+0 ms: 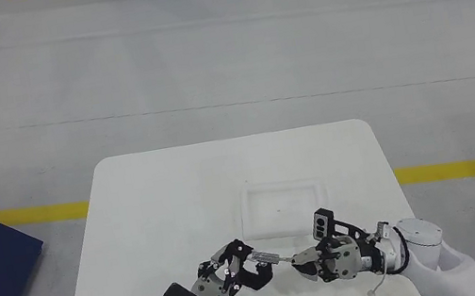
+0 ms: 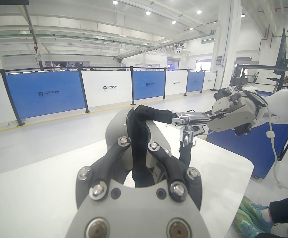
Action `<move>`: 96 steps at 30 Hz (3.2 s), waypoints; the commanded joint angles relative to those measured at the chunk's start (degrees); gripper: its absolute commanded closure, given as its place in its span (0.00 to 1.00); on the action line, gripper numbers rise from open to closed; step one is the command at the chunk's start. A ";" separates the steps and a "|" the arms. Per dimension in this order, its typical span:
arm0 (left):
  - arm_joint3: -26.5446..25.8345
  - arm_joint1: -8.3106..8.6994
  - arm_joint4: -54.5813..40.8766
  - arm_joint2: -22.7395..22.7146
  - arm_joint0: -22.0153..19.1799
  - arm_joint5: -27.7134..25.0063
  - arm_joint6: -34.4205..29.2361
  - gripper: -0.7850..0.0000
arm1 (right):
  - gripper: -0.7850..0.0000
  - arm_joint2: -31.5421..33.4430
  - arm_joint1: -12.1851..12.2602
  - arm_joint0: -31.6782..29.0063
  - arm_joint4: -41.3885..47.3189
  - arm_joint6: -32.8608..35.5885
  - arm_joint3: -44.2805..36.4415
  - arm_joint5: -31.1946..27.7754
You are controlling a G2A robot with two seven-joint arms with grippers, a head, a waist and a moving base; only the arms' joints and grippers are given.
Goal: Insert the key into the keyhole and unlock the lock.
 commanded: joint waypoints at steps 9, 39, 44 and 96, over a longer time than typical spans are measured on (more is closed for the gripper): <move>0.08 0.00 1.59 0.18 -0.11 0.26 -0.15 1.00 | 1.00 0.02 -0.27 -0.38 7.81 -4.85 0.50 9.06; -0.07 0.12 6.36 0.06 0.02 2.94 0.40 1.00 | 1.00 0.80 -0.59 -1.34 23.51 -14.99 0.12 25.57; -0.05 0.11 5.90 -0.11 0.01 3.02 0.55 1.00 | 1.00 0.80 -0.59 -1.34 23.51 -14.99 0.12 25.57; -0.29 0.16 6.82 -0.05 0.00 3.38 1.57 1.00 | 0.60 -1.05 0.36 -1.04 45.24 -31.82 -0.75 31.70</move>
